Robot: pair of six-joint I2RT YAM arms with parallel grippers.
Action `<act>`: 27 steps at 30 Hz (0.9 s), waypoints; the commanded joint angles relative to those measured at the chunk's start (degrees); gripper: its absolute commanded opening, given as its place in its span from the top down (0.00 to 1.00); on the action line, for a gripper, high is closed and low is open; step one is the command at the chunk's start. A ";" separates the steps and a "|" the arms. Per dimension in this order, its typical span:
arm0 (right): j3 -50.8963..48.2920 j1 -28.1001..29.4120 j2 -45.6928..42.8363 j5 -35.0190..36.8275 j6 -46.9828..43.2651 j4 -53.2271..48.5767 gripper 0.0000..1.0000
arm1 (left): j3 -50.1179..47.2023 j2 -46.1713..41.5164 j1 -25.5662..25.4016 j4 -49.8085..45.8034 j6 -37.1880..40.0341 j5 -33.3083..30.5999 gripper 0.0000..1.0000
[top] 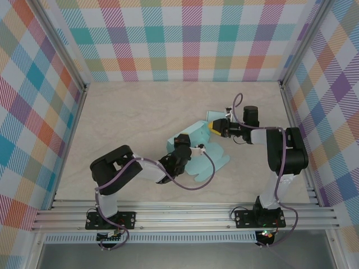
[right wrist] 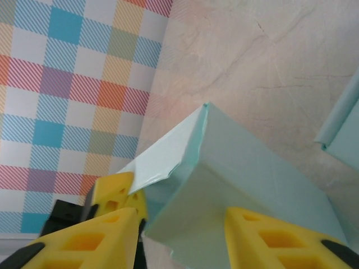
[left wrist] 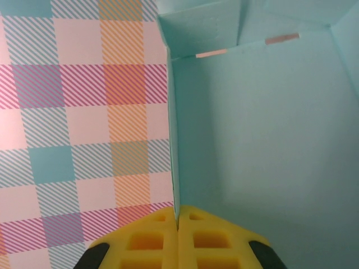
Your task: Fold the paper box
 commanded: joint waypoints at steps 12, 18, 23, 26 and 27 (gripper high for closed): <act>4.06 3.99 -2.21 6.91 -11.12 -7.39 0.63 | 3.43 -4.99 5.23 -11.10 -4.00 9.28 1.00; 5.25 5.43 -0.84 9.65 -16.11 -9.04 0.62 | 4.48 -2.82 5.76 -10.09 -1.73 8.92 1.00; 4.54 5.98 0.63 4.53 -12.35 -1.49 0.57 | 4.74 -1.74 5.87 -9.81 -1.51 8.98 1.00; 5.20 6.70 2.27 5.79 -9.37 1.85 0.63 | 4.21 -0.91 5.56 -7.67 -1.51 8.29 1.00; 5.55 6.91 3.03 6.42 -8.35 3.04 0.64 | 4.16 -0.61 5.40 -6.70 -1.22 7.93 1.00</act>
